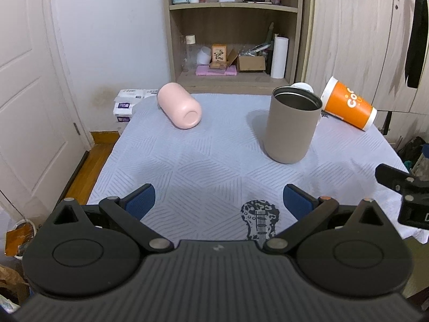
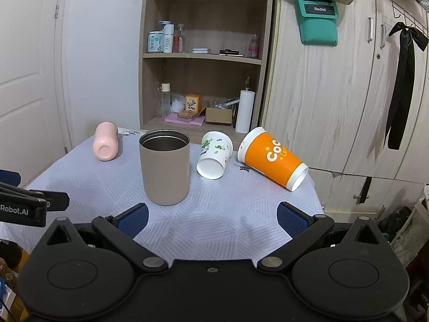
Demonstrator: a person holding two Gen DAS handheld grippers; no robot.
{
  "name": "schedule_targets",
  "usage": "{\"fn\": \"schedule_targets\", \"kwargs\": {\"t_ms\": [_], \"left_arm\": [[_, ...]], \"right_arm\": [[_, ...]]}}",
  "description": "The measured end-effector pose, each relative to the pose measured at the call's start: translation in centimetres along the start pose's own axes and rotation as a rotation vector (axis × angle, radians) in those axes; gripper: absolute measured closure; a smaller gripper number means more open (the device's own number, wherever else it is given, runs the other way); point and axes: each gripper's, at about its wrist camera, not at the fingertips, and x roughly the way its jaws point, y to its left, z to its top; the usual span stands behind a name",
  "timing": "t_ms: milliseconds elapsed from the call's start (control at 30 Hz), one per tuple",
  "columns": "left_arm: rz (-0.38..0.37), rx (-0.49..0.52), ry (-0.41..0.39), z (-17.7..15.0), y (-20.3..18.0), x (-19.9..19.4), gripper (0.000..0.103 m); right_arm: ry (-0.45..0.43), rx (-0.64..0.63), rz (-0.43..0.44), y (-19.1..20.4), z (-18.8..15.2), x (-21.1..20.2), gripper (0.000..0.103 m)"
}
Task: Flip cup upright
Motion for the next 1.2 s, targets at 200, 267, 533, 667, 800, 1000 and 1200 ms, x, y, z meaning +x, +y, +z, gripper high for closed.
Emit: {"fn": "schedule_targets", "kwargs": {"t_ms": [200, 267, 533, 667, 800, 1000, 1200], "left_arm": [[0.027, -0.006, 0.014, 0.0, 0.4, 0.5, 0.000], [0.028, -0.010, 0.025, 0.0, 0.5, 0.7, 0.000], [0.039, -0.005, 0.041, 0.0, 0.5, 1.0, 0.000], [0.040, -0.001, 0.041, -0.1, 0.4, 1.0, 0.000], [0.041, 0.002, 0.042, -0.2, 0.5, 1.0, 0.000], [0.044, -0.001, 0.050, -0.1, 0.6, 1.1, 0.000], [0.048, -0.020, 0.057, 0.0, 0.9, 1.2, 0.000]], "right_arm": [[0.005, 0.015, -0.021, -0.3, 0.0, 0.2, 0.000], [0.007, 0.019, -0.027, -0.5, -0.1, 0.3, 0.000], [0.014, 0.025, -0.033, -0.7, -0.2, 0.6, 0.000], [0.016, 0.027, -0.037, -0.8, -0.2, 0.6, 0.000], [0.014, 0.029, -0.039, -0.9, -0.3, 0.5, 0.000], [0.013, 0.030, -0.040, -1.0, -0.3, 0.5, 0.000], [0.012, 0.027, -0.040, -1.1, -0.2, 0.4, 0.000]]}}
